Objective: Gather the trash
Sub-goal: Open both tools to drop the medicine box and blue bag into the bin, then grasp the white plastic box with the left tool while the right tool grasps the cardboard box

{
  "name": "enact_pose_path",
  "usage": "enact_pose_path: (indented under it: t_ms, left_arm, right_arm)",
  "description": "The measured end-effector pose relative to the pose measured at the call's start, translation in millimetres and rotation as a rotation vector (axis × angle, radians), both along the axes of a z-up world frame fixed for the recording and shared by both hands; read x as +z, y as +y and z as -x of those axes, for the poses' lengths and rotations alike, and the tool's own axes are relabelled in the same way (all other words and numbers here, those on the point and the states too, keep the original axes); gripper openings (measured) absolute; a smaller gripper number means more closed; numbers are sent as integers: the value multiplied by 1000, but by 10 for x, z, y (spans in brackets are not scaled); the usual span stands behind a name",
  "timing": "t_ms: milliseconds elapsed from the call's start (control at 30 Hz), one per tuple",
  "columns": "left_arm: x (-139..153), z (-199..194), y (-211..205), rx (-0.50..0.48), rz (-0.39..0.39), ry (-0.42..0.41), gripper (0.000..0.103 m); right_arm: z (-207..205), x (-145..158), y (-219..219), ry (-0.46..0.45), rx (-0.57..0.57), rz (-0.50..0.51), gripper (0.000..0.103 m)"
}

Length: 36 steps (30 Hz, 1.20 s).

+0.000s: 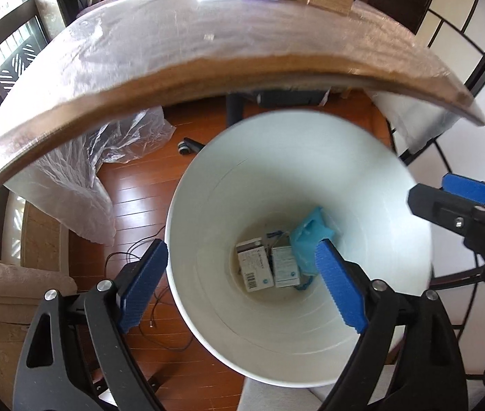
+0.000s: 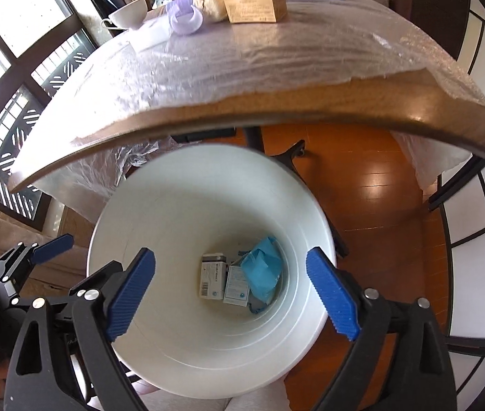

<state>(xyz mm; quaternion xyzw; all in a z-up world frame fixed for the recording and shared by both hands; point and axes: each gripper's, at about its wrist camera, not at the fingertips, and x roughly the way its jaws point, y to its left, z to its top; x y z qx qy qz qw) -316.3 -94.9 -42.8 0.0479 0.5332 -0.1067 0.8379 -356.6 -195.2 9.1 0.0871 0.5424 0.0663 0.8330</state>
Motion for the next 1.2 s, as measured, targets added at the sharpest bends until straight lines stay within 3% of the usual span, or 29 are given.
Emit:
enact_pose_path:
  t_ms: [133, 167, 367, 467, 533, 733, 867, 1200]
  left_arm:
    - [393, 93, 24, -36, 97, -48, 91]
    - [531, 109, 44, -33, 115, -76, 96]
    - [1253, -6, 274, 90, 188, -316, 101]
    - [1398, -140, 407, 110, 302, -365, 101]
    - [1415, -266, 473, 108, 354, -338, 101]
    - [1373, -666, 459, 102, 296, -260, 101]
    - [1291, -906, 321, 119, 240, -247, 101]
    - [942, -1588, -15, 167, 60, -217, 101]
  right_arm:
    - [82, 332, -32, -79, 2, 7, 94]
    - [110, 442, -41, -113, 1, 20, 96]
    - [147, 1272, -7, -470, -84, 257, 99]
    - [-30, 1457, -72, -458, -113, 209, 99]
    - [-78, 1495, -113, -482, -112, 204, 99]
    - [-342, 1452, -116, -442, -88, 215, 99]
    - [-632, 1279, -152, -392, -75, 167, 99]
    - [-1508, 857, -344, -323, 42, 183, 99]
